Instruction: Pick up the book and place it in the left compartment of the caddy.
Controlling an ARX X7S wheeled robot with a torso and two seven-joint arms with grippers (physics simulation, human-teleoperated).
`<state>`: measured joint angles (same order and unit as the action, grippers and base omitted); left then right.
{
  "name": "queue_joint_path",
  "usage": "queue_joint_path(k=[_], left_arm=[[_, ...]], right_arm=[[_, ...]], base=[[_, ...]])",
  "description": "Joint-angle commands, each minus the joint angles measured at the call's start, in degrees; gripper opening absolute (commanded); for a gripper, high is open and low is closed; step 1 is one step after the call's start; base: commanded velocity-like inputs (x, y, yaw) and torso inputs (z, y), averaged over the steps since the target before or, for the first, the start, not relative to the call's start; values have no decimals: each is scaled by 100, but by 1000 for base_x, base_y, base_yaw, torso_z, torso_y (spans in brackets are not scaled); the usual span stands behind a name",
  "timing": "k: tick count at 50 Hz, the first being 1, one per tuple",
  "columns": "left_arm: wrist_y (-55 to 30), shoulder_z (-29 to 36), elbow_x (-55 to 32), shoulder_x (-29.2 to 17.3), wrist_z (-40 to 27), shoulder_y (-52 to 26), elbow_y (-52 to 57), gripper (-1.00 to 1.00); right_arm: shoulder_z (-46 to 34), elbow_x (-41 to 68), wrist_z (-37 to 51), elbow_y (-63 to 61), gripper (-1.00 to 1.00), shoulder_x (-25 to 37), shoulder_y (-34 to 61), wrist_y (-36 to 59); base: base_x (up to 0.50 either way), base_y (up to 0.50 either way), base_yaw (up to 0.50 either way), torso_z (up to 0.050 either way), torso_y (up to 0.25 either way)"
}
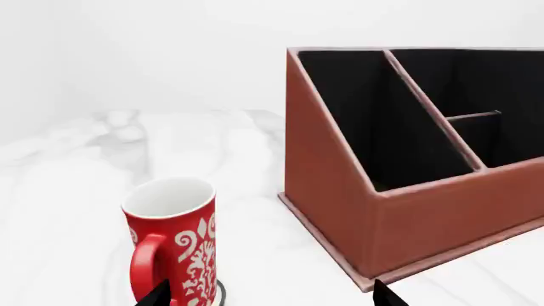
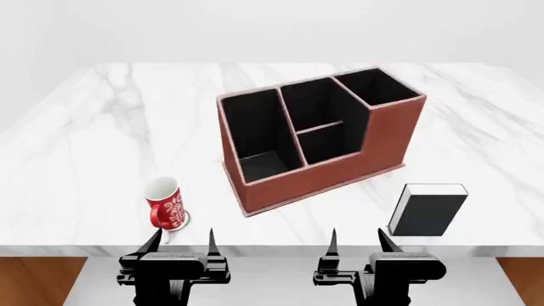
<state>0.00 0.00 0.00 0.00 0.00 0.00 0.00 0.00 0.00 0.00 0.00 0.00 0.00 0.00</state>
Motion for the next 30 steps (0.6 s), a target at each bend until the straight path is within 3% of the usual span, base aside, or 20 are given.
queue_joint_path(k=[1, 15, 30], left_arm=[[-38, 128, -29, -98, -119, -18, 17, 100], [-110, 387, -192, -308, -375, -22, 96, 100], [-38, 521, -228, -442, -569, -24, 19, 100]], right_arm=[[-96, 73, 175, 20, 100, 77, 11, -59], [-324, 408, 418, 14, 100, 289, 50, 66], [-480, 521, 583, 25, 100, 413, 47, 169]], base=[[0, 0, 0, 0, 0], [0, 0, 0, 0, 0], [4, -500, 0, 0, 0]])
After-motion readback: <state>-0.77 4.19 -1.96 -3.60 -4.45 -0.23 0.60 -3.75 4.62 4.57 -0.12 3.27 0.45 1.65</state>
